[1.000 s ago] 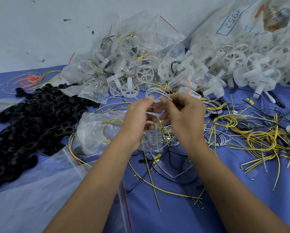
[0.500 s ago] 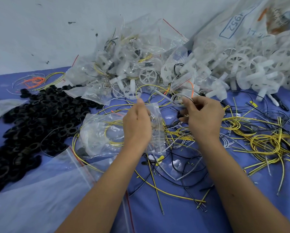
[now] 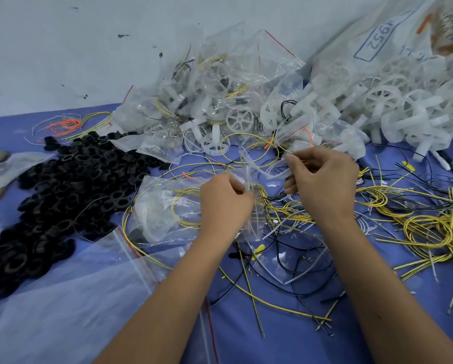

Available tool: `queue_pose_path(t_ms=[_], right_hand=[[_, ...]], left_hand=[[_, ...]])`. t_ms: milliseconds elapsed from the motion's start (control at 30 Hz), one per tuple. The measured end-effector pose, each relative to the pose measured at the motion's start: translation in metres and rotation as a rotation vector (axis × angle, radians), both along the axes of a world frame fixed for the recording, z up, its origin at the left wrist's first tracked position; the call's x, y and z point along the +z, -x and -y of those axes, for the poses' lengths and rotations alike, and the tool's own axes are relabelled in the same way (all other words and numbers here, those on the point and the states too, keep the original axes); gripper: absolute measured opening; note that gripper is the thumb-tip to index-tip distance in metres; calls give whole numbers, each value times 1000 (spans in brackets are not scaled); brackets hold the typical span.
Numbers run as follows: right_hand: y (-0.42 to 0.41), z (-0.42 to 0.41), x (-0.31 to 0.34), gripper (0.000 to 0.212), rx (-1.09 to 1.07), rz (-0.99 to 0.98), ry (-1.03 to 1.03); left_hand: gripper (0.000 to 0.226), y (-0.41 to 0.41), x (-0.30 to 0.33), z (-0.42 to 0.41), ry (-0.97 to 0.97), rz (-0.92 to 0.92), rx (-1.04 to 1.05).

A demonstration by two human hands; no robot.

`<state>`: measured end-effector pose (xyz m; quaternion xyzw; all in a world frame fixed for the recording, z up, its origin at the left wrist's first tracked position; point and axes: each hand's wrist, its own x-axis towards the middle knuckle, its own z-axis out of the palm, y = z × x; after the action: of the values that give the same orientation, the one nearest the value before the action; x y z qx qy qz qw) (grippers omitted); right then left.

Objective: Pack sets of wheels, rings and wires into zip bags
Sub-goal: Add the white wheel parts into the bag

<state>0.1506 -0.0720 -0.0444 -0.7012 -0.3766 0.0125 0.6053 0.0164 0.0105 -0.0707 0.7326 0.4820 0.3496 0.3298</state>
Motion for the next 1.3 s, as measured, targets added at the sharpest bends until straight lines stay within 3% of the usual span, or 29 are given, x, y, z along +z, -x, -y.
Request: queue_pose_path(t_ms=[133,267,567,700,933,1033,1167,1233,1300], right_hand=[[3,-1,1,12,80,2,42],[7,-2,0,12,124,-3,73],[20,-9,-7,12,428,-63,94],[19,-11,-9,22,601,-106,163],[22,-6,-6,36,754,-292,49],[27,-6,-7,25,821,-361,75],[28,-4,-12,44,796,-55,180],[21,-7,-14,33,678,109,282],[14,-9,-14,26,573,121,285]], left_hand=[[10,-2,6,0,145,319,148],[9,-4,12,3,33,505,259],[11,-7,15,13,-276,388,77],[10,-10,21,21,-380,350,14],[11,-14,37,35,-454,434,-125],[12,-17,39,39,-465,481,-158],[10,-16,26,38,-462,469,-109],[10,-14,16,34,-389,476,-50],[14,-12,9,28,-272,488,18]])
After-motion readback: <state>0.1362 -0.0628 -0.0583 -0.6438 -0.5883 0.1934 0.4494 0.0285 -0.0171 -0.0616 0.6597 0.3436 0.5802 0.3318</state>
